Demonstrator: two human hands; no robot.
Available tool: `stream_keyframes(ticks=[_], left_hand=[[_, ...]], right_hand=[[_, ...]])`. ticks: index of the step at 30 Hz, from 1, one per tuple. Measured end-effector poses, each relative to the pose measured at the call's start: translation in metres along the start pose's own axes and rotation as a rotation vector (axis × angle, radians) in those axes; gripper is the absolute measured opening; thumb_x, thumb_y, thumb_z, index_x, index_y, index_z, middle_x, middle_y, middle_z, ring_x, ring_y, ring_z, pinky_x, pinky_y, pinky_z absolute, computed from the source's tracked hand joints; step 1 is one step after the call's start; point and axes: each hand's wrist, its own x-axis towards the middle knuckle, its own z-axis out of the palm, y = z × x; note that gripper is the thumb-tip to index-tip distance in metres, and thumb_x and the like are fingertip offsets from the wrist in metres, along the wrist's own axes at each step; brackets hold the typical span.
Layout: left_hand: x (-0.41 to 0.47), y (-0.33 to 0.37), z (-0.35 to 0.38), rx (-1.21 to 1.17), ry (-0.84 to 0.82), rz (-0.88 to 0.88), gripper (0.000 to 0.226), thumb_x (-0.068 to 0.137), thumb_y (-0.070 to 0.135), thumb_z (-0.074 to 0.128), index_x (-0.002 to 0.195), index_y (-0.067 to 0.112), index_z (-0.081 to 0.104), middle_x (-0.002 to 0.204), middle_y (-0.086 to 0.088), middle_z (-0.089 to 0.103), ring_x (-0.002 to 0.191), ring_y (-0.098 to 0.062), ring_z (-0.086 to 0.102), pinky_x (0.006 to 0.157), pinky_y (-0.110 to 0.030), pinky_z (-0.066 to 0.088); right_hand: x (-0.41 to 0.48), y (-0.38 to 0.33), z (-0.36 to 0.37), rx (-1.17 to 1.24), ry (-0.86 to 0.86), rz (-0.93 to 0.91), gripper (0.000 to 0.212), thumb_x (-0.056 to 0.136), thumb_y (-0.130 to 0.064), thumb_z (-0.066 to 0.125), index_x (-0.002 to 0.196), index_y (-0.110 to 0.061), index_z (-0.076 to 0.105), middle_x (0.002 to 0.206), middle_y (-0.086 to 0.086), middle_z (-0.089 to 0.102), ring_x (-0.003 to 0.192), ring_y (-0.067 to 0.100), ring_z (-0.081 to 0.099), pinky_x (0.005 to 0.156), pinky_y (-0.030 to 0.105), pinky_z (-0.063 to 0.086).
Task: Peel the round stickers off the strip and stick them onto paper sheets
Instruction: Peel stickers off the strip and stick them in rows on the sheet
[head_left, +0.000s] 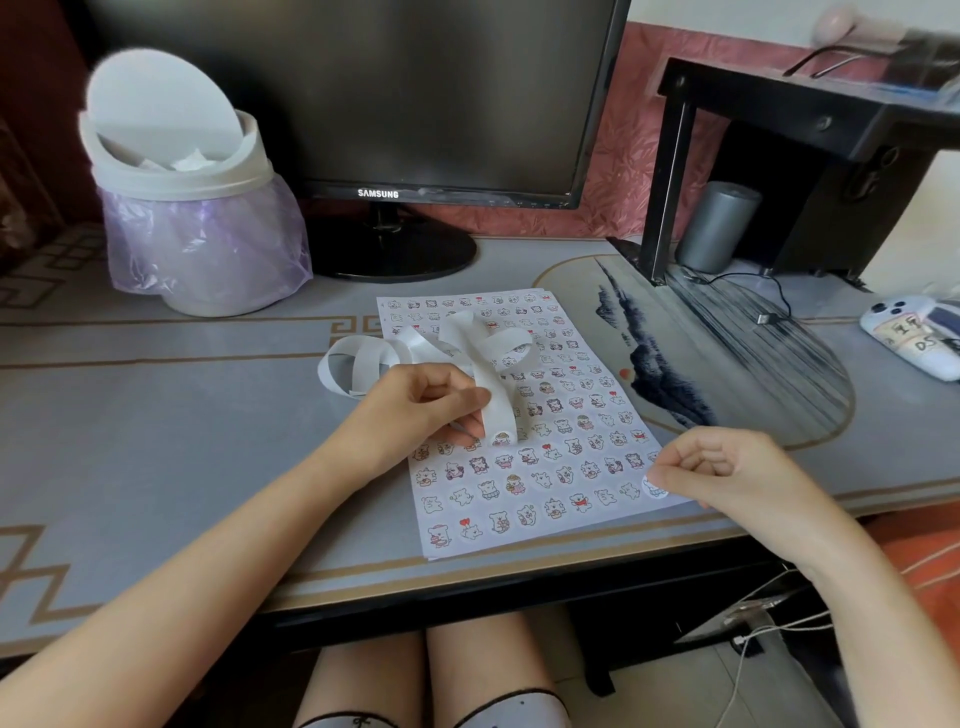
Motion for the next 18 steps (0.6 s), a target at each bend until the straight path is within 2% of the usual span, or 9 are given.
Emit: stream_keyframes(ticks=[5,12,18], left_hand=[[0.0002,0.0003,0.0002,0.003,-0.001,0.002,0.018,0.09,0.011,0.06,0.073,0.011,0.065,0.068,-0.006,0.071,0.067,-0.014,0.067,0.071,-0.021,0.057],[0.0,0.0001,0.0001,0.01,0.001,0.003,0.017,0.09,0.011,0.06,0.074,0.01,0.065,0.069,-0.007,0.071,0.067,-0.015,0.067,0.071,-0.021,0.057],[-0.0005,0.0009,0.0006,0.021,0.003,-0.004,0.016,0.09,0.01,0.06,0.075,0.009,0.065,0.069,-0.006,0.071,0.064,-0.012,0.067,0.065,-0.016,0.054]], right_hand=[[0.0005,0.0031,0.0014,-0.024,0.018,-0.01,0.013,0.072,-0.012,0.079,0.067,-0.021,0.072,0.065,-0.003,0.067,0.06,0.007,0.053,0.062,0.022,0.045],[-0.0003,0.0044,0.0035,-0.063,0.049,-0.04,0.014,0.07,-0.013,0.08,0.065,-0.021,0.07,0.056,-0.01,0.06,0.054,0.006,0.046,0.061,0.028,0.043],[-0.0002,0.0096,0.0005,-0.038,0.058,-0.037,0.019,0.072,-0.015,0.079,0.08,-0.02,0.063,0.065,0.002,0.059,0.061,0.017,0.048,0.064,0.034,0.04]])
